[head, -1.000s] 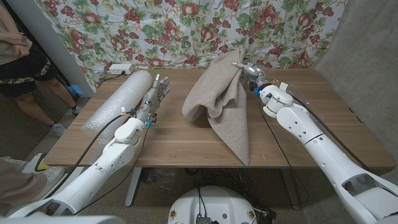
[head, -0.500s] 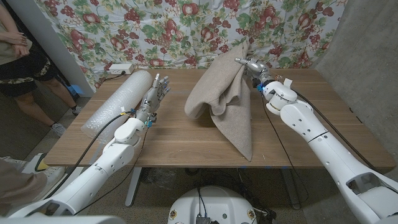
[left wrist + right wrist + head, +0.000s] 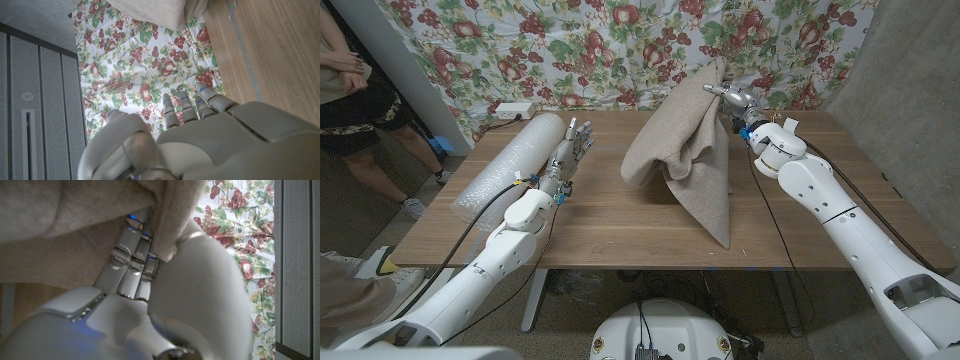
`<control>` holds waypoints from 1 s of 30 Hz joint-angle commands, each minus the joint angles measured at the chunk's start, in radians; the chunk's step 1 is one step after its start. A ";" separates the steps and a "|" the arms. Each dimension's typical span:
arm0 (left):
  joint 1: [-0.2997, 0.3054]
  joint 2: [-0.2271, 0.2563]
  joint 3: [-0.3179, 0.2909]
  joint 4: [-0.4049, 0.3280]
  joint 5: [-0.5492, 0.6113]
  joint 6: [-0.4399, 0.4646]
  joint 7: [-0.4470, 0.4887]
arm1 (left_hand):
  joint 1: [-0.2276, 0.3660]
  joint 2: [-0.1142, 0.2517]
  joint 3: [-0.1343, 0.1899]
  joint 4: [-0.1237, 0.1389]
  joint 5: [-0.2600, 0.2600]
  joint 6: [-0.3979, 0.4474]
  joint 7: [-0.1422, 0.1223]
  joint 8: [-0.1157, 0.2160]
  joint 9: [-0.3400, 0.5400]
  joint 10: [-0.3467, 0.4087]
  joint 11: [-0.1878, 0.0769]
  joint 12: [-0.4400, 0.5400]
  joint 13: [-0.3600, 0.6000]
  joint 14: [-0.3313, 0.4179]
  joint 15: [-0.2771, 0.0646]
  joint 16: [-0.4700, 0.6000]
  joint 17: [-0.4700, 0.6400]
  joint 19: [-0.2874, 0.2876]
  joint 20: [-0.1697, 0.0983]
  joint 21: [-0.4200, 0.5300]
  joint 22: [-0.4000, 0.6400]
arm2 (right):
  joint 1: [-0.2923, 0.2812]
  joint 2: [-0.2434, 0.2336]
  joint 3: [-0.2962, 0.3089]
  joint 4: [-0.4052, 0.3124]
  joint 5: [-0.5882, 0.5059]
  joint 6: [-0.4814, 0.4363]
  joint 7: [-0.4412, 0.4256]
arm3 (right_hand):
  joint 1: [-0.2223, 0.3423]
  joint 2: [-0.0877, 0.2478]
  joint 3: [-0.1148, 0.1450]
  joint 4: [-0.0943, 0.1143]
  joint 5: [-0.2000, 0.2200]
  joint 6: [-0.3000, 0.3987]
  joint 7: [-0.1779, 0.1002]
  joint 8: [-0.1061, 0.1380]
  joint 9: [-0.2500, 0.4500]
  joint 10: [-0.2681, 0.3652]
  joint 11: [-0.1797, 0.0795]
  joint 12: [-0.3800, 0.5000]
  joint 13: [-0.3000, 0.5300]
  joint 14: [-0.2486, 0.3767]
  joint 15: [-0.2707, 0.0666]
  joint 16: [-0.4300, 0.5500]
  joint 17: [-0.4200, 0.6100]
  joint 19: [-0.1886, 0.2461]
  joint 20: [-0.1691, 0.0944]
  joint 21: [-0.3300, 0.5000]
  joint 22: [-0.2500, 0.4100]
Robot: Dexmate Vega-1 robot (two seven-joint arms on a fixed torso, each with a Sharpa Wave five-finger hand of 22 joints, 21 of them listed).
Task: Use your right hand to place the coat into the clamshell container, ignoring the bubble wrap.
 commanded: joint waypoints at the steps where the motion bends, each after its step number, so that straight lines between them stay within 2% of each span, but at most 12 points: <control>1: 0.012 0.001 0.000 -0.014 0.004 0.002 0.010 | -0.006 -0.002 -0.004 -0.003 0.000 0.009 0.004 0.000 0.005 0.000 -0.002 0.004 0.002 -0.009 -0.067 0.002 0.004 -0.005 -0.065 0.007 0.004 | 0.009 -0.021 0.019 -0.019 0.011 -0.013 -0.004 | 0.036 0.027 0.155 0.005 0.005 0.121 -0.015 0.003 0.117 0.010 0.001 -0.003 0.003 0.128 -0.140 0.000 0.003 -0.007 -0.002 0.010 0.000; 30: 0.003 -0.014 0.014 -0.013 0.015 -0.002 0.015 | -0.006 -0.002 -0.004 -0.004 0.000 0.010 0.003 -0.001 0.005 0.001 -0.001 0.004 0.002 -0.011 -0.066 0.003 0.004 -0.006 -0.065 0.007 0.004 | 0.034 -0.060 0.051 -0.039 0.017 -0.026 -0.002 | 0.032 0.025 0.168 0.006 0.008 0.122 -0.014 -0.005 0.124 0.015 0.002 -0.012 0.012 0.131 -0.139 0.000 0.013 -0.012 -0.003 0.031 0.000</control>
